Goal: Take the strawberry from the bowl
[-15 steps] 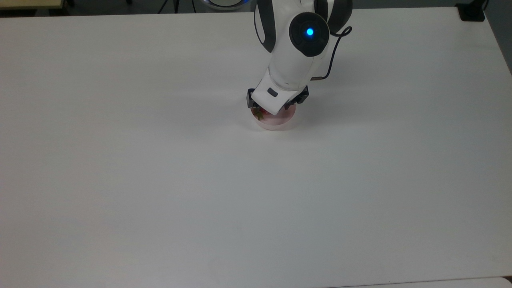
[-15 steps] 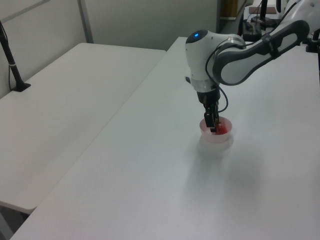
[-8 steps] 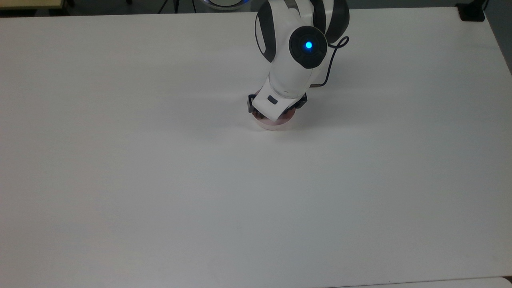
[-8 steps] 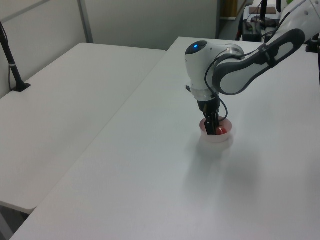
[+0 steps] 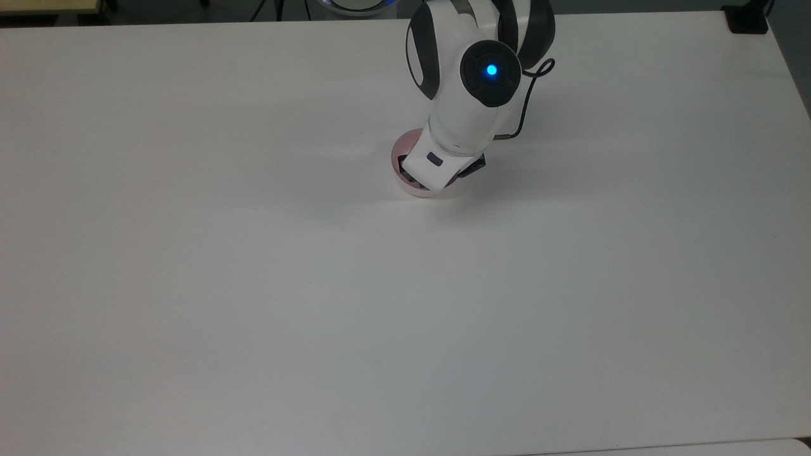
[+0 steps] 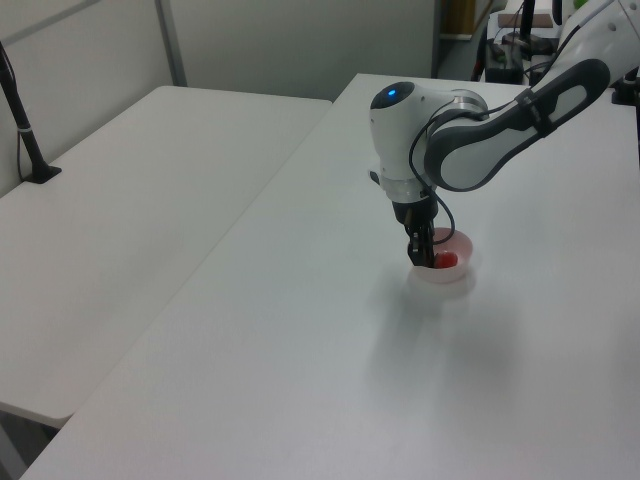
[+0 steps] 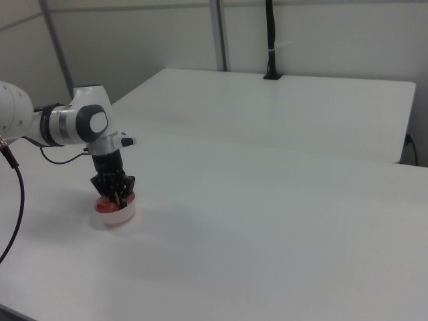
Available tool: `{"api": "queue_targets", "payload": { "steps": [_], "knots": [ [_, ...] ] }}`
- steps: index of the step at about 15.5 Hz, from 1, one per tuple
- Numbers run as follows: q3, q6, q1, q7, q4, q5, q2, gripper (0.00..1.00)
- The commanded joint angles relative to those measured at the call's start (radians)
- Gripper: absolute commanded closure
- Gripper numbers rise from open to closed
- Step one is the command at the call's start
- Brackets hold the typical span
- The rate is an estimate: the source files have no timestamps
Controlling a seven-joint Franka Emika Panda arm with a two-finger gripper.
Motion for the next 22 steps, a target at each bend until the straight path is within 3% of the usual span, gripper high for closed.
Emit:
{"api": "queue_targets", "payload": {
  "steps": [1,3,4,5,6,14,22],
  "knots": [
    [-0.010,0.035,0.011,0.011,-0.028,0.010,-0.015,0.75],
    [-0.010,0.026,0.011,0.008,-0.023,0.010,-0.020,0.74],
    [-0.010,0.024,0.010,0.008,-0.023,0.010,-0.020,0.62],
    [-0.010,0.022,0.010,0.006,-0.025,0.010,-0.022,0.40],
    [-0.010,0.013,0.008,0.013,-0.025,0.010,-0.025,0.03],
    [-0.013,-0.139,0.002,0.006,-0.025,-0.004,-0.085,0.00],
    [-0.011,-0.084,0.001,0.008,-0.040,-0.004,-0.055,0.00]
  ]
}}
